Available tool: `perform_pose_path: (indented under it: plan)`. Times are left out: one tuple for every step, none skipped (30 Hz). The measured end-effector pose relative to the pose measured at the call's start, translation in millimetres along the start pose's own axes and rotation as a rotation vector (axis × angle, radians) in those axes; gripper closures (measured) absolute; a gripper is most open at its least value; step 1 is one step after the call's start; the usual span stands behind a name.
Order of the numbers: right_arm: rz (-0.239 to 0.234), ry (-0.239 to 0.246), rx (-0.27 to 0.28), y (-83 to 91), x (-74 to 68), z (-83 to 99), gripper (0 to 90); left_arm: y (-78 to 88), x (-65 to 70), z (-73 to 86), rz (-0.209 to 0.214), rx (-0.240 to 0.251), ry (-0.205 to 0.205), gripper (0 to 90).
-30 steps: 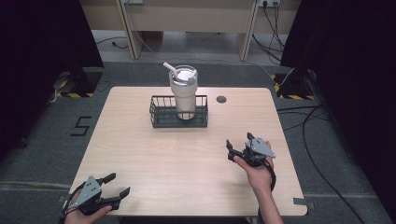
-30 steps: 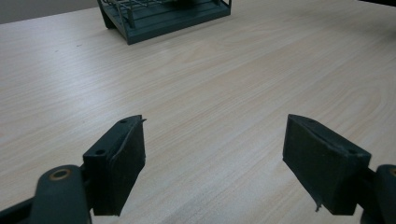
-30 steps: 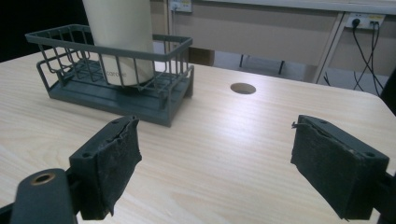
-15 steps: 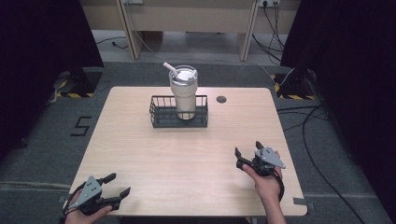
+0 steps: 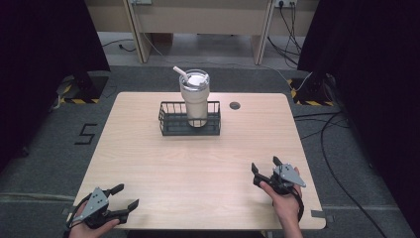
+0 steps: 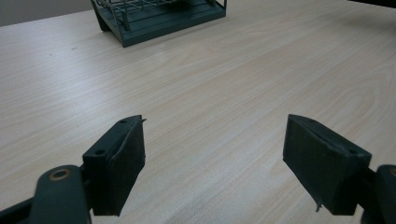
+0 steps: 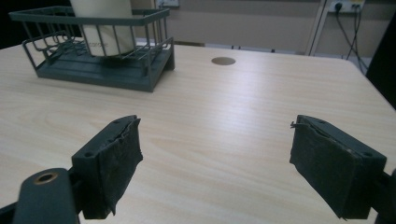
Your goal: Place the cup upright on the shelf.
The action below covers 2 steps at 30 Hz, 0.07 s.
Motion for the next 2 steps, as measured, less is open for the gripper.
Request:
perform_pose_path:
  plan:
    - [-0.006, 0.001, 0.000, 0.0, -1.2, 0.1, 16.2, -0.1, 0.2, -0.2, 0.001, 0.000, 0.000, 20.5]
    - [-0.012, 0.003, 0.004, -0.1, -2.5, -0.1, 15.7, -0.2, 0.1, -0.4, 0.000, 0.000, -0.002, 20.5]
Point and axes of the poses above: each handheld gripper's, and its own axes: y roughly backward along the jaws, z roughly out of its underside, x roughly to its right, the point moved 6 cm from there along -y, roughly forward along the jaws, and after that the axes turned 14 degrees about y, right-handed, at the moved point
